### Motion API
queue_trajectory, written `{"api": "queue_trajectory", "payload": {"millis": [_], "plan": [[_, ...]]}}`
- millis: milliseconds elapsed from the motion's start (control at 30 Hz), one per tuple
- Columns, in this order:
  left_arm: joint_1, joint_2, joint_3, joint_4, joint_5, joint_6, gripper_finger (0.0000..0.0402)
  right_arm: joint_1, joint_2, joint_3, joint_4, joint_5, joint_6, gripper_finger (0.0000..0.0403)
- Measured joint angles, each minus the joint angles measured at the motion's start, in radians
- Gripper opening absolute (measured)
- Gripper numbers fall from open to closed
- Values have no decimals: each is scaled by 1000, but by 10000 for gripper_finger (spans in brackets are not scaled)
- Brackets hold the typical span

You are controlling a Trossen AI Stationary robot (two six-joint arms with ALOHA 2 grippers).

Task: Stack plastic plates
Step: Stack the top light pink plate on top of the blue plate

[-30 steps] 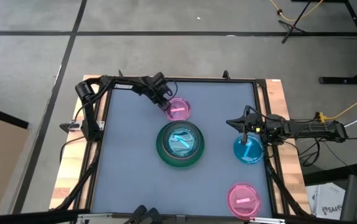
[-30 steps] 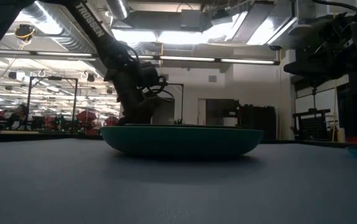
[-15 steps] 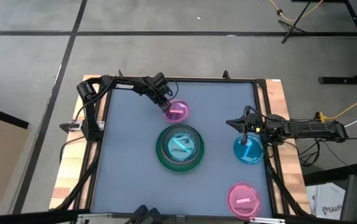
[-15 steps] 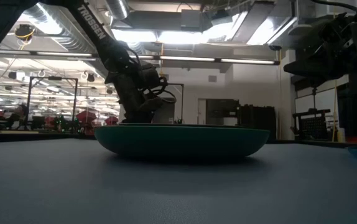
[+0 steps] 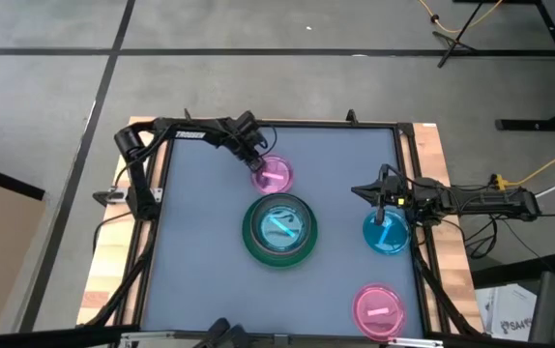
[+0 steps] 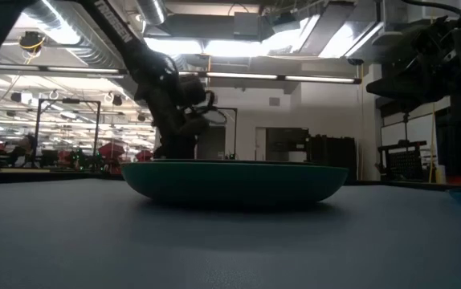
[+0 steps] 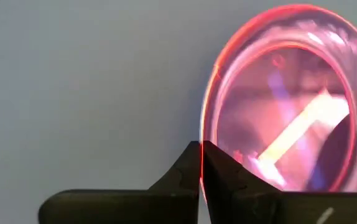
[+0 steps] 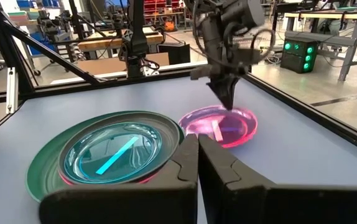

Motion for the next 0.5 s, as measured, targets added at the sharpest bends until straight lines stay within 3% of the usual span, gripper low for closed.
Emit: {"api": "queue_trajectory", "payload": {"millis": [500], "plan": [[-115, -231, 0, -44, -118, 2, 1, 0, 0, 0, 2, 0, 0, 0]]}}
